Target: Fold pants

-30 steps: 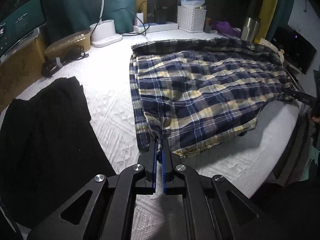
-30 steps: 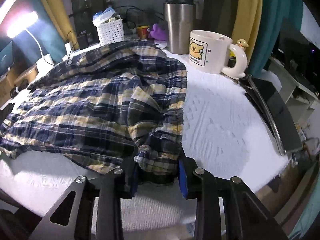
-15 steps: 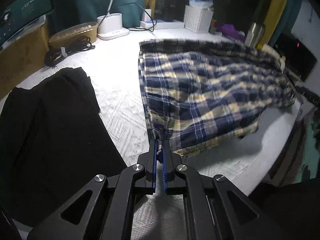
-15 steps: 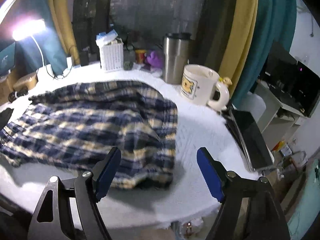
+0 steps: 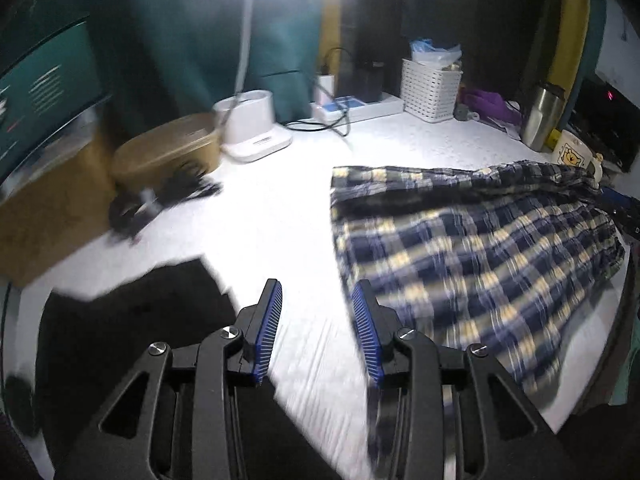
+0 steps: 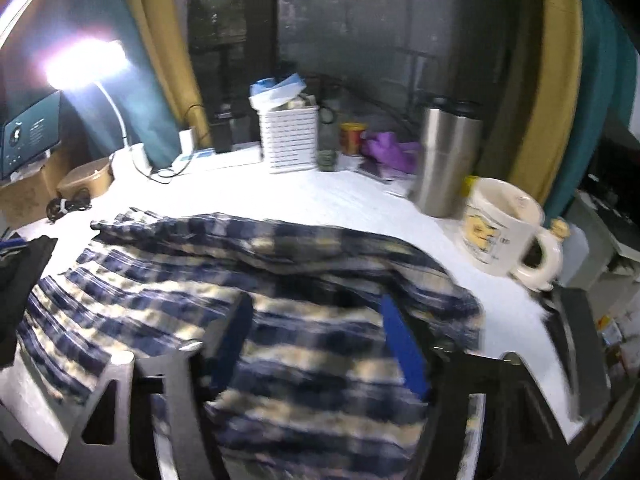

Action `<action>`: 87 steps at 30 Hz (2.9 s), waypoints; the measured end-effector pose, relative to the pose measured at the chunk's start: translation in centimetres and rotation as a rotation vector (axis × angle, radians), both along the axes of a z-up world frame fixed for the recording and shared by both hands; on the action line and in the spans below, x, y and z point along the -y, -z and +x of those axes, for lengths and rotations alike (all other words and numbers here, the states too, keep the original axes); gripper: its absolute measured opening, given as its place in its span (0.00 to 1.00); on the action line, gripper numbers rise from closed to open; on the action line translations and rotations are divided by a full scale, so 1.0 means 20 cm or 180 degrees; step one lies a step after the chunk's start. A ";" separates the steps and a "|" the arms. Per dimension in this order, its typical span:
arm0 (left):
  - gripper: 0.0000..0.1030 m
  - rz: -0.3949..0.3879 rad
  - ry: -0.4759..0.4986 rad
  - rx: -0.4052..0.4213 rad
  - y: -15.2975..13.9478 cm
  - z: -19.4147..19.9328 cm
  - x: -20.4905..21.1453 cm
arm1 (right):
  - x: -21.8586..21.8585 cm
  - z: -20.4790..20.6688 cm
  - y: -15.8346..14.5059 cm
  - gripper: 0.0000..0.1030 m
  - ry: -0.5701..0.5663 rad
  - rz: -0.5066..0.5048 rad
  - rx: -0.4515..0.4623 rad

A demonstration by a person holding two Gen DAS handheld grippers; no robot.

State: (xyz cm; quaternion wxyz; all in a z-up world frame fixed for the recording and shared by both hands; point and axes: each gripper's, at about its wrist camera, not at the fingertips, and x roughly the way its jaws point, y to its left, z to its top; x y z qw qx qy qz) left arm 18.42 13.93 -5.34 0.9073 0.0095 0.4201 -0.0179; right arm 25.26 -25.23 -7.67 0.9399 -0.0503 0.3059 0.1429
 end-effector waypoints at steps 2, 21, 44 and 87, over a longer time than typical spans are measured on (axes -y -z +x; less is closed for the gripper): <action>0.36 0.0024 0.0105 -0.0009 0.01 0.09 0.04 | -0.05 0.04 0.01 0.53 -0.0088 -0.0002 -0.0037; 0.36 0.0021 0.0392 -0.0367 0.25 0.78 0.14 | -0.27 0.63 0.20 0.52 -0.0066 -0.0212 -0.0533; 0.04 -0.0116 0.0455 -0.0345 0.30 0.36 0.13 | 0.08 0.18 0.20 0.84 0.0403 -0.0088 -0.0421; 0.05 0.0289 0.0694 -0.0140 0.24 0.90 0.21 | 0.48 0.37 0.23 0.26 0.0640 0.0229 -0.0437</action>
